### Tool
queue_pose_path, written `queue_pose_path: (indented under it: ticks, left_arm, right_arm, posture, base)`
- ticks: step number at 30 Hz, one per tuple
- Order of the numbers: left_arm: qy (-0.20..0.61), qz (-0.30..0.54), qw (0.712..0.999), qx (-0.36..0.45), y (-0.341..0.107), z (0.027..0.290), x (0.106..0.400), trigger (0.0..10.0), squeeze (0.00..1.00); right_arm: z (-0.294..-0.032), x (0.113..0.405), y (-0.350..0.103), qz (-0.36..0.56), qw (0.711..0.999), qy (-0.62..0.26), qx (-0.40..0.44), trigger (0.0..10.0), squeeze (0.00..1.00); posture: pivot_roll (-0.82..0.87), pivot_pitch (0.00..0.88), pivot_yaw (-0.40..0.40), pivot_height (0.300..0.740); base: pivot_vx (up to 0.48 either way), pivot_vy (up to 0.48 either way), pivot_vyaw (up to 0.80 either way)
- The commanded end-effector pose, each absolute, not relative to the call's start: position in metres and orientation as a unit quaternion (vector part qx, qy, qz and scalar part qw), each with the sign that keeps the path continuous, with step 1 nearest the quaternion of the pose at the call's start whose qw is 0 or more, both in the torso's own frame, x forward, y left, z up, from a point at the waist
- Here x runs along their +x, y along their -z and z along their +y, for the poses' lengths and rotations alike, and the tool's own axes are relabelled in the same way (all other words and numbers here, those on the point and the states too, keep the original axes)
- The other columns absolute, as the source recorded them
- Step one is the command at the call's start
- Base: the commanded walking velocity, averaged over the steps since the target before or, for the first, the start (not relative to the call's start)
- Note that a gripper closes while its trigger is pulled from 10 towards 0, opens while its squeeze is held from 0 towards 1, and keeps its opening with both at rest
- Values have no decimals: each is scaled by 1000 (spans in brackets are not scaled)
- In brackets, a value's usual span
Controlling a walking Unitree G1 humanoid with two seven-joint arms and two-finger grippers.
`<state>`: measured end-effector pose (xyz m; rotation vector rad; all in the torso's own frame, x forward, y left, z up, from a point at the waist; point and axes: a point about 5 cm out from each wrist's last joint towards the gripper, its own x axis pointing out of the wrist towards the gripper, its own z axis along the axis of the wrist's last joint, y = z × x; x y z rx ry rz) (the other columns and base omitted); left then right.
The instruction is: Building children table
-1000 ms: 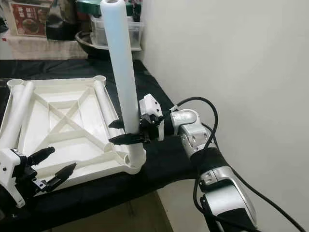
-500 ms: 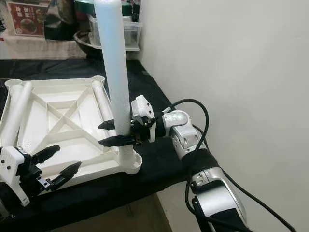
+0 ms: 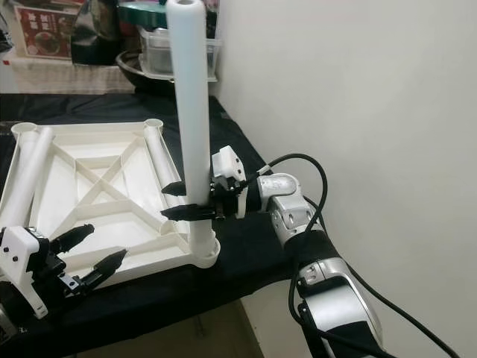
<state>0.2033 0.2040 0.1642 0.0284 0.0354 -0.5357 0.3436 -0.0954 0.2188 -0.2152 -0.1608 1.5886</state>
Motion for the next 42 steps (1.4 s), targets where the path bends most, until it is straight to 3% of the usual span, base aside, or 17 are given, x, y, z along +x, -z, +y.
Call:
queue_pose_path:
  ticks: [1, 15, 35, 42]
  left_arm:
    - [271, 22, 962, 6, -161, 200, 205, 10000, 0]
    - [278, 22, 960, 8, -161, 199, 206, 10000, 0]
    - [281, 22, 960, 4, -161, 197, 209, 10000, 0]
    - [276, 23, 961, 3, -160, 198, 207, 10000, 0]
  right_arm:
    - [-103, 347, -220, -68, 705, -698, -99, 0, 0]
    - [-104, 345, -207, -60, 709, -695, -106, 0, 0]
    - [-96, 328, -185, -43, 712, -700, -29, 0, 0]
    - [-93, 335, -178, -19, 753, -657, -5, 0, 0]
  posture:
    - [174, 0, -163, 740]
    - [173, 0, -156, 740]
    - [161, 0, -152, 740]
    - [166, 0, -157, 740]
  base:
    - [0, 0, 0]
    - [0, 0, 0]
    - [0, 0, 0]
    - [0, 0, 0]
